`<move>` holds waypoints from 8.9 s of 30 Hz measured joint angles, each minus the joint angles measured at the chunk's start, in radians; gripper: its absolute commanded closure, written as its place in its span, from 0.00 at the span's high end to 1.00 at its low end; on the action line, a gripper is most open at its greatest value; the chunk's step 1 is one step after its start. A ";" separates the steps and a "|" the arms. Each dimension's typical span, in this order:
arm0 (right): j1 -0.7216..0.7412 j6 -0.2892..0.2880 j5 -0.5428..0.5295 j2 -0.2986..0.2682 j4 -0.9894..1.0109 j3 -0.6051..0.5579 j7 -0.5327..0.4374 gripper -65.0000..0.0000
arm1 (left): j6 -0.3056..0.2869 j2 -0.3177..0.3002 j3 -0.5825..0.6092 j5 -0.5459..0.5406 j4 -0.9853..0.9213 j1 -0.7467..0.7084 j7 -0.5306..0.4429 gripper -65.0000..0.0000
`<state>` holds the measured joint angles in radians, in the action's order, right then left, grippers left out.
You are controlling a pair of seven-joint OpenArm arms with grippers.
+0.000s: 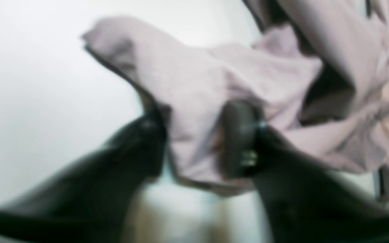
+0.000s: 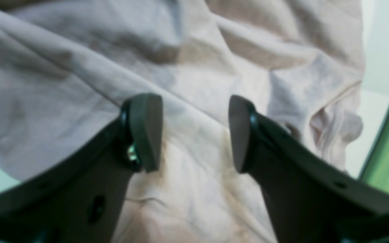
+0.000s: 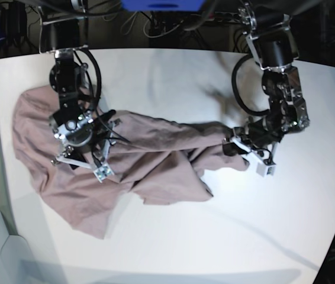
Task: Layout the t-shirt on the table in an organized manner, then fold the t-shirt properly
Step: 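Stretch the t-shirt between both grippers, pulling them apart, then lower the stretched t-shirt flat onto the table with both grippers, then drag the t-shirt edge with the left gripper away from the right gripper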
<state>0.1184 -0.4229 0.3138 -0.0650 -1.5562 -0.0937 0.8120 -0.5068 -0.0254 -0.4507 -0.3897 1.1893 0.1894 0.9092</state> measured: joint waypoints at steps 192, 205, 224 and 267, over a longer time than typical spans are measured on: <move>0.334 0.098 0.001 -0.043 0.567 0.551 -0.213 0.00 | -0.188 -0.010 -0.194 0.005 0.119 -0.074 0.100 0.69; 0.332 0.098 0.001 -0.042 0.567 0.552 -0.213 0.00 | -0.190 -0.008 -0.161 -0.010 0.020 -0.032 0.042 0.51; 0.332 0.098 0.001 -0.042 0.567 0.552 -0.213 0.00 | -0.189 -0.026 -0.269 -0.011 0.013 -0.042 0.050 0.37; 0.300 0.098 0.000 -0.042 0.567 0.551 -0.232 0.00 | -0.197 -0.022 -0.214 -0.047 -0.183 0.019 -0.077 0.09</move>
<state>0.4183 -0.3248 0.3138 -0.1074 -0.9894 0.4576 0.5804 -0.7040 -0.0475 -0.6647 -0.4362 1.0058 0.2081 0.8318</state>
